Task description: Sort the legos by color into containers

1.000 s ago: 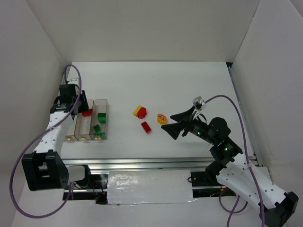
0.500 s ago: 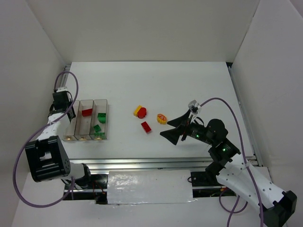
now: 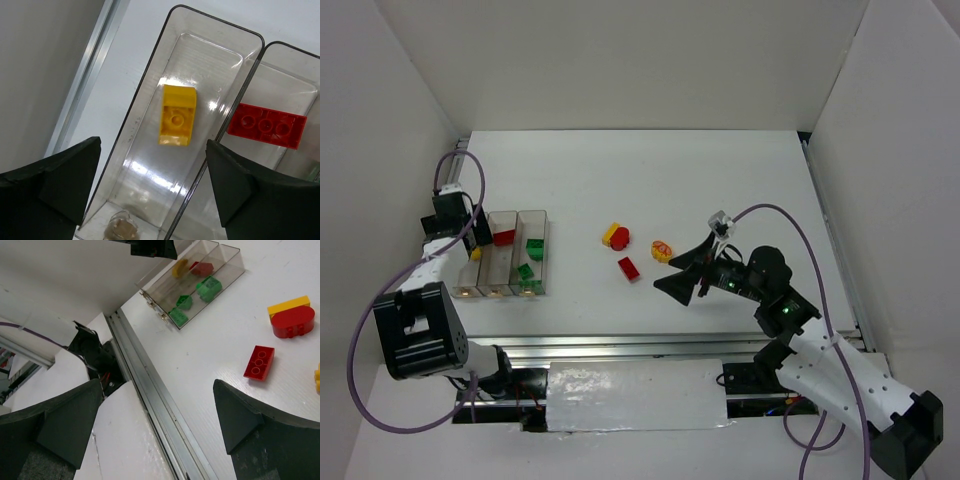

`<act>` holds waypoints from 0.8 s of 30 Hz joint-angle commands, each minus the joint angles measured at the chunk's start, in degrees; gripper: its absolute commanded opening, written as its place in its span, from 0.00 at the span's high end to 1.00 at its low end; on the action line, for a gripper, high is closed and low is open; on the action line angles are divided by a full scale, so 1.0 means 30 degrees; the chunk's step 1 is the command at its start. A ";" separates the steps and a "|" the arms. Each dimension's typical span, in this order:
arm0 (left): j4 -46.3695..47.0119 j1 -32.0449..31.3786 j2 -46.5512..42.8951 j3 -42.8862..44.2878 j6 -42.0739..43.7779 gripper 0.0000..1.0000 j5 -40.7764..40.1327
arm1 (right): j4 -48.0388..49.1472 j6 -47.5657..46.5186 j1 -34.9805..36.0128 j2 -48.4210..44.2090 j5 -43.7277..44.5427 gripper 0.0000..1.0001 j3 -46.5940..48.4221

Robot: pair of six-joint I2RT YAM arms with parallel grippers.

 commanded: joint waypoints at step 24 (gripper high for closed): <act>-0.8746 -0.6557 -0.7205 0.5705 -0.5977 0.00 0.0704 | -0.3649 0.0781 -0.0118 0.5949 0.6903 0.00 0.4267</act>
